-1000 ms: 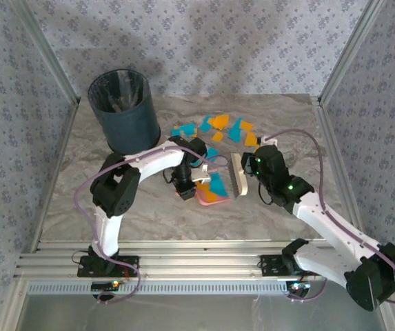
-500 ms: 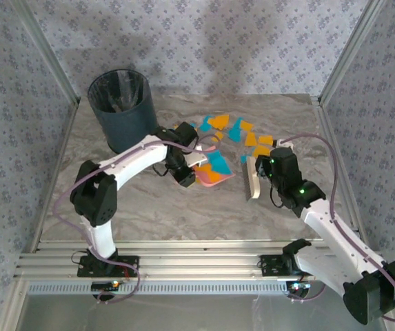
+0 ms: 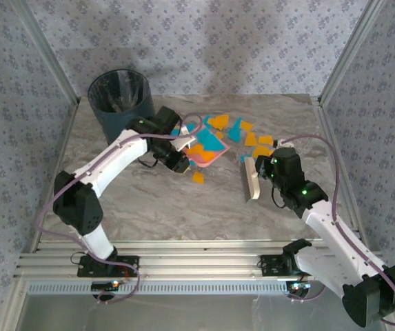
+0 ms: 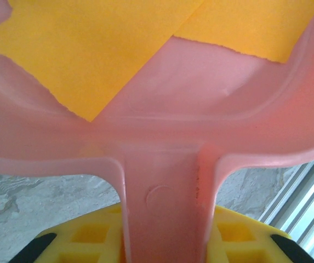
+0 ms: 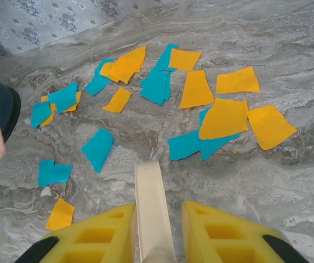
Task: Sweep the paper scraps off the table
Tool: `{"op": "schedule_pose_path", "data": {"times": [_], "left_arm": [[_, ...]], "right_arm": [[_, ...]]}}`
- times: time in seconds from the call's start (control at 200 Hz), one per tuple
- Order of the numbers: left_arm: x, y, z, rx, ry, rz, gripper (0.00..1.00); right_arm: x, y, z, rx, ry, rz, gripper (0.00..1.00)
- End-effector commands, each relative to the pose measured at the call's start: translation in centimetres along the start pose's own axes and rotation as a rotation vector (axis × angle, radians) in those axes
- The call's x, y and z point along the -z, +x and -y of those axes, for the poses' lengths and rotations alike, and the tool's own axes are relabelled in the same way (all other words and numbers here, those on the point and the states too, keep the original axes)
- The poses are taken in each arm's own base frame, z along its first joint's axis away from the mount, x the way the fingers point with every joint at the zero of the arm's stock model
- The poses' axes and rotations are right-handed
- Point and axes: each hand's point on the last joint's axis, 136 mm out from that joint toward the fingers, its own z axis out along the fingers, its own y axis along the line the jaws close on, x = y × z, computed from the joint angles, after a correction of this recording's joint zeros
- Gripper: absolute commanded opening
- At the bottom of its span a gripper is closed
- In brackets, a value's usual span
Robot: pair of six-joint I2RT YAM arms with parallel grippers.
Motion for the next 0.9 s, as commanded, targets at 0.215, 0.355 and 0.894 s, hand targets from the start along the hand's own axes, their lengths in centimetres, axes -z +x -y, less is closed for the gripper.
{"op": "schedule_pose_path", "data": {"times": [0.215, 0.355, 0.894], "left_arm": [[7.5, -3.4, -0.7, 0.100, 0.046, 0.235, 0.00], [9.4, -4.5, -1.3, 0.134, 0.064, 0.289, 0.00], [15.5, -8.6, -6.6, 0.385, 0.214, 0.530, 0.00]], "right_arm": [[0.2, -0.3, 0.1, 0.002, -0.006, 0.015, 0.00], [0.2, -0.5, 0.1, 0.000, -0.005, 0.021, 0.00], [0.3, -0.4, 0.2, 0.000, 0.001, 0.016, 0.00]]}}
